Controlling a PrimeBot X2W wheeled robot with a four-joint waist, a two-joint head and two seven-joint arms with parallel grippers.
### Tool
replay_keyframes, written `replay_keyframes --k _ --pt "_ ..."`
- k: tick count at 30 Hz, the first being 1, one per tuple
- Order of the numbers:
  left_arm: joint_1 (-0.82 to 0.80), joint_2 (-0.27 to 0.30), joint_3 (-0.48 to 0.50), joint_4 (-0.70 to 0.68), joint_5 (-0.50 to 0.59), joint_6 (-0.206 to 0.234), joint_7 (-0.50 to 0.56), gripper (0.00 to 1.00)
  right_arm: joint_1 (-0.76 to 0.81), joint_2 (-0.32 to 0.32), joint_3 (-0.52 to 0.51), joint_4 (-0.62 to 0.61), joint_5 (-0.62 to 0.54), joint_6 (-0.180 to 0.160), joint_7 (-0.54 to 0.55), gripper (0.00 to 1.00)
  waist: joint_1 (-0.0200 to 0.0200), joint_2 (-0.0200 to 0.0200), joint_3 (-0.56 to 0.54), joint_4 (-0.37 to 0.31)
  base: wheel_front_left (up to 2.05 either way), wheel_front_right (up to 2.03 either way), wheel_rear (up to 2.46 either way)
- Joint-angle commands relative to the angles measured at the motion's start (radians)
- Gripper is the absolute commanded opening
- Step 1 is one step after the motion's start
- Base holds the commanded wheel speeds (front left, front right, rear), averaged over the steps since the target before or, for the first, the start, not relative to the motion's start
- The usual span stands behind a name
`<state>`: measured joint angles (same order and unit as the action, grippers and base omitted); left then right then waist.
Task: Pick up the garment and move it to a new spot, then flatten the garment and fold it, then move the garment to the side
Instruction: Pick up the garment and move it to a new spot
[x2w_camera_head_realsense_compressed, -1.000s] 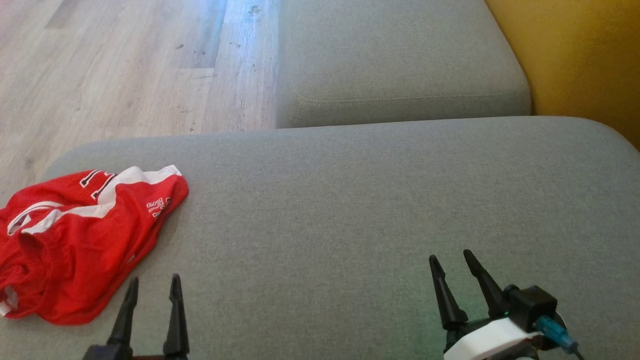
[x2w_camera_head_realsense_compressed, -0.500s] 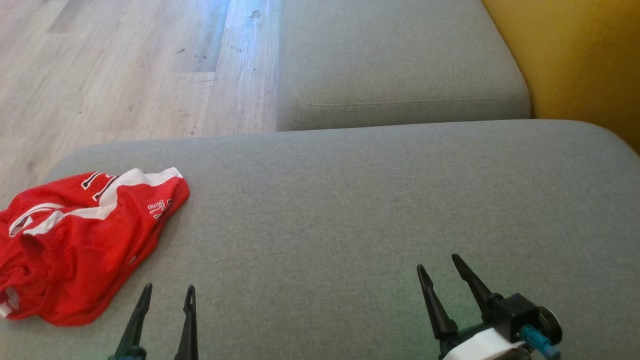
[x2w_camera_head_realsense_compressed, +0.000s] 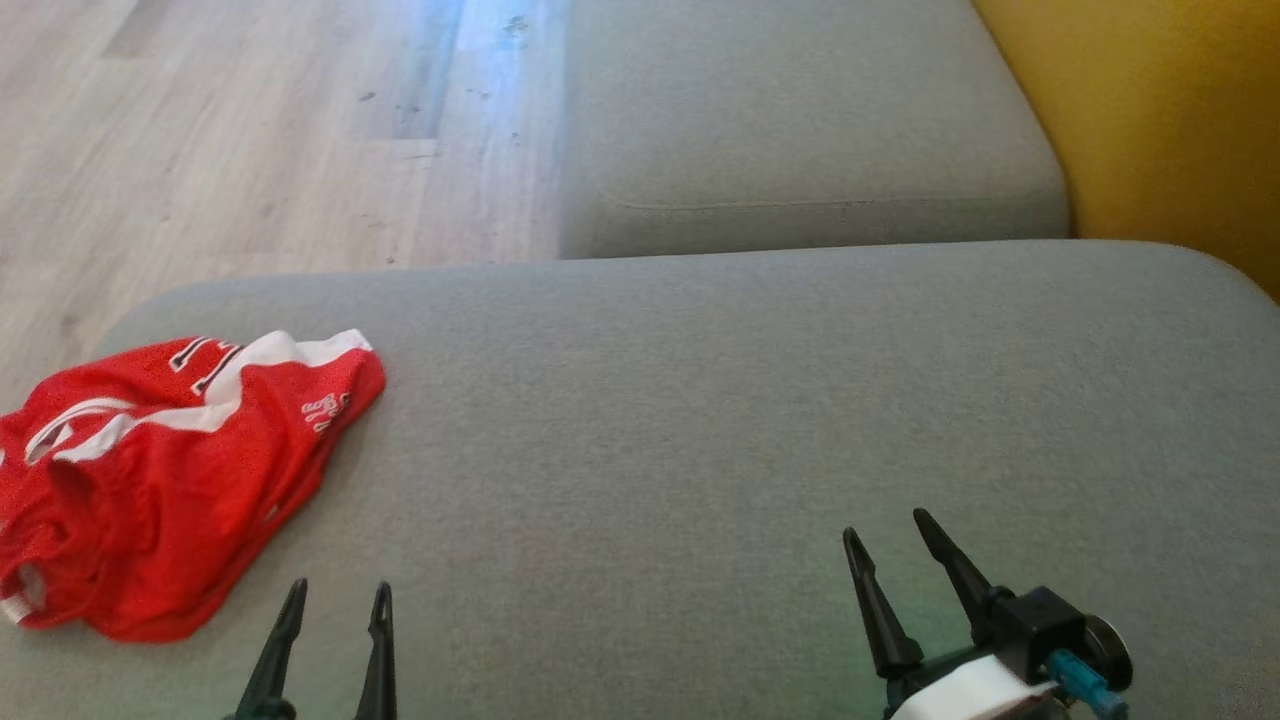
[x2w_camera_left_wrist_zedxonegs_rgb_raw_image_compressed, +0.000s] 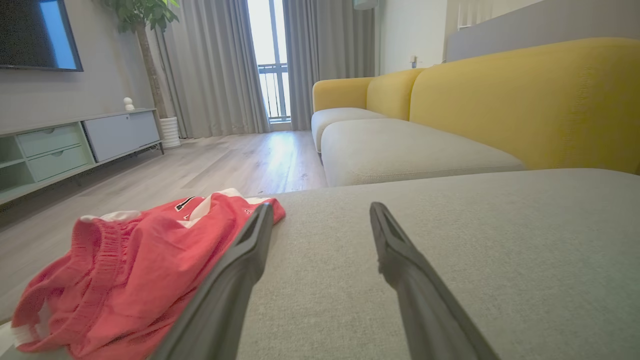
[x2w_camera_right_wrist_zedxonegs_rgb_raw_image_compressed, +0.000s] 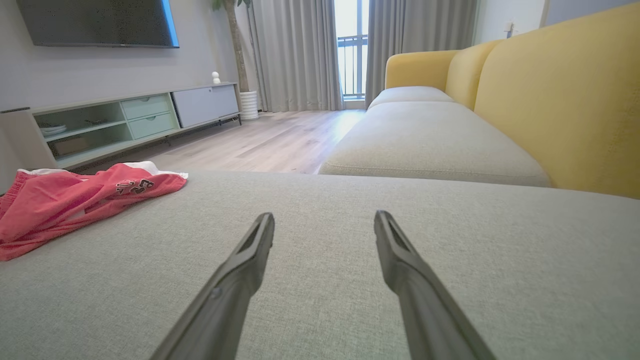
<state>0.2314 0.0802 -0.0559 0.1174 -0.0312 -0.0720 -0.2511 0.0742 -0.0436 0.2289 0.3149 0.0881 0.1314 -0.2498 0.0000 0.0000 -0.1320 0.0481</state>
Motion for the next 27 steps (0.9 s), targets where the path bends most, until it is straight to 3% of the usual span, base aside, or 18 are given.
replay_keyframes --k 1,7,13,17,27 --pt "-0.048 -0.007 0.044 -0.026 0.008 -0.003 -0.011 1.00 -0.026 -0.007 0.020 -0.033 0.003 -0.001 -0.012 1.00 0.0000 0.0000 0.000 0.018 0.00 0.00 0.00" --pt "-0.031 -0.003 0.055 -0.005 0.012 0.000 -0.011 1.00 0.014 -0.007 0.035 -0.031 0.014 -0.001 -0.012 1.00 0.0000 0.0000 -0.017 0.122 0.00 0.00 0.00" --pt "-0.012 0.002 0.066 -0.008 0.016 0.007 -0.011 1.00 0.037 -0.007 0.047 -0.036 0.025 -0.001 -0.012 1.00 0.0000 0.0000 -0.030 0.280 0.00 0.00 0.00" --pt "-0.004 0.003 0.098 -0.031 0.004 0.019 -0.011 1.00 0.002 -0.007 0.070 -0.036 0.020 -0.001 -0.012 1.00 0.0000 0.0000 0.012 0.350 0.00 0.00 0.00" --pt "0.014 -0.013 0.205 -0.093 -0.025 0.047 -0.011 1.00 -0.101 -0.007 0.151 0.011 0.020 -0.001 -0.012 1.00 0.0000 0.0000 0.080 0.430 0.00 0.00 0.00"
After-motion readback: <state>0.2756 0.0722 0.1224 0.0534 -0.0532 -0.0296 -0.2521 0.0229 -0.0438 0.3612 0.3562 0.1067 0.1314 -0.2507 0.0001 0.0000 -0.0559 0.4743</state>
